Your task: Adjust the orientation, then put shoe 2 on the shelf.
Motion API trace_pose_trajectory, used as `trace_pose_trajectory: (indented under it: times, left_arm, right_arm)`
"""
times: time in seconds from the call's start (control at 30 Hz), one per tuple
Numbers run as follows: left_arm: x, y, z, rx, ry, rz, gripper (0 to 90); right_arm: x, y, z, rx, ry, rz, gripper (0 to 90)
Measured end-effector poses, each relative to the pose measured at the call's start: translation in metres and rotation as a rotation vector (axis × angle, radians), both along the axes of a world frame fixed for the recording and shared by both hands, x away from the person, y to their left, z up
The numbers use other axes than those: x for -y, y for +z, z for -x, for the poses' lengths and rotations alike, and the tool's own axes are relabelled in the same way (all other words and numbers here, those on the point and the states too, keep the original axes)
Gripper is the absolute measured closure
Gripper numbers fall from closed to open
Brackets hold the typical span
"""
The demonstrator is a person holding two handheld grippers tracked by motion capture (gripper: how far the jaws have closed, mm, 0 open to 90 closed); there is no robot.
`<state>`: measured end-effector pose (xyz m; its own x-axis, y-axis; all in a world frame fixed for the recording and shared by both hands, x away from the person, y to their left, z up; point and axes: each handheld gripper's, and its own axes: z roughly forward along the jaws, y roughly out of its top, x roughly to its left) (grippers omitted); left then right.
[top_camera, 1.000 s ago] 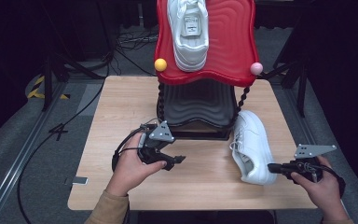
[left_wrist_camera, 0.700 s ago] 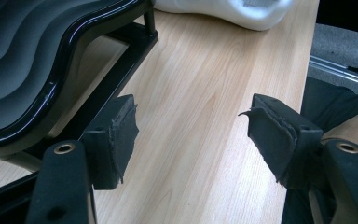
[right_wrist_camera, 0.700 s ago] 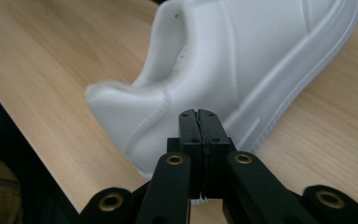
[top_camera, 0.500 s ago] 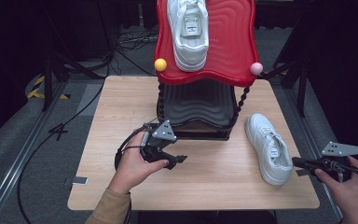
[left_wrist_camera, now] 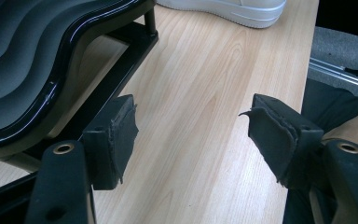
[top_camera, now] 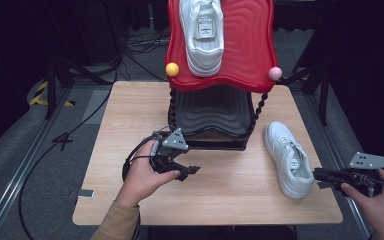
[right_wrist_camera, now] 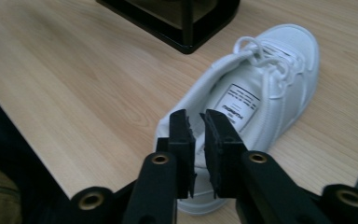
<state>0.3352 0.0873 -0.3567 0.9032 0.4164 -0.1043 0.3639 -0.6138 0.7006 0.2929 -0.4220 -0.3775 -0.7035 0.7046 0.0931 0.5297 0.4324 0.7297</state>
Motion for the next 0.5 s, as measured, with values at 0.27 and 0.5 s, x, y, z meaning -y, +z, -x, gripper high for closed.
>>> trace_pose_trajectory:
  times: [0.27,0.5]
  left_arm:
    - [-0.012,0.000,0.002,-0.007,0.023,0.005,32.8]
    - [-0.015,-0.003,0.004,-0.020,0.027,-0.003,32.5]
  right_arm:
    - [-0.018,0.010,-0.011,-0.044,0.113,0.062,70.3]
    - [-0.036,0.012,-0.021,-0.111,0.181,0.142,62.9]
